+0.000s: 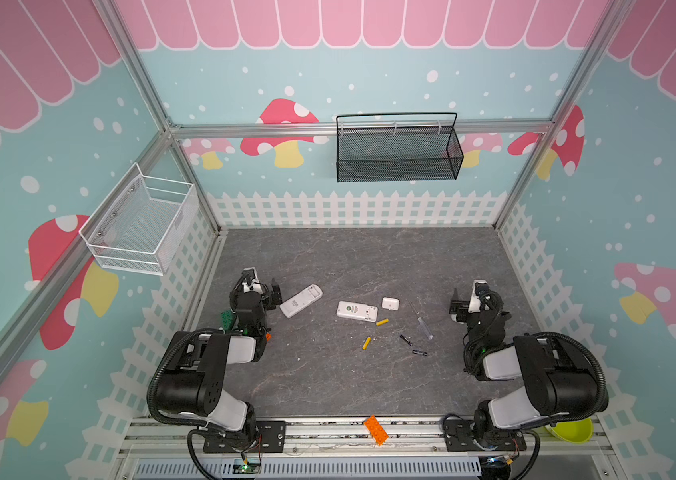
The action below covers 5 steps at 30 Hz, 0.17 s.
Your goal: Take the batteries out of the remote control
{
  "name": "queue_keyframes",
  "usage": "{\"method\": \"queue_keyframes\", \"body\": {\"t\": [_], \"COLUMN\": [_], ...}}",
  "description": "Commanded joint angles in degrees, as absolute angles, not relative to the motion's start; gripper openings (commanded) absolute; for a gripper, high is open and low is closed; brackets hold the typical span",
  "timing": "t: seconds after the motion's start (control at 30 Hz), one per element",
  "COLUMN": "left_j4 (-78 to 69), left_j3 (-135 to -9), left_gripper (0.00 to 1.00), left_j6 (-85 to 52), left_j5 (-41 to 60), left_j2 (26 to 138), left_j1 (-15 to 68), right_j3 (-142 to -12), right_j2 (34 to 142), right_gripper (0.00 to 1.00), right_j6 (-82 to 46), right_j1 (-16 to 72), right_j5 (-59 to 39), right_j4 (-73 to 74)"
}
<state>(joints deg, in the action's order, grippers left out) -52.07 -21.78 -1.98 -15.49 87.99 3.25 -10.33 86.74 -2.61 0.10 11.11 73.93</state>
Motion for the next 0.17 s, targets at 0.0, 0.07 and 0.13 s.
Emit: {"method": "queue_keyframes", "body": {"t": [0.0,0.07,0.13], "left_j4": [-51.87,-51.83,-51.9], "left_j3": [-22.14,-22.24,-22.02], "left_gripper": [0.99,0.99,0.99], "left_j6": [-3.03,-2.94,-2.99], "left_j5": [-16.09,-16.17,-16.16], "left_j2": [88.33,88.42,88.26], "left_j1": [3.49,3.49,3.47], "right_j3": [-11.31,-11.44,-11.33], "right_j2": [87.15,87.28,87.04], "right_gripper": [0.98,0.98,0.98], "right_j6": [-2.16,-2.2,-2.26], "right_j1": [0.38,0.4,0.37], "right_j5": [11.86,11.78,11.73], "right_j4": [75.18,74.95,74.99]}}
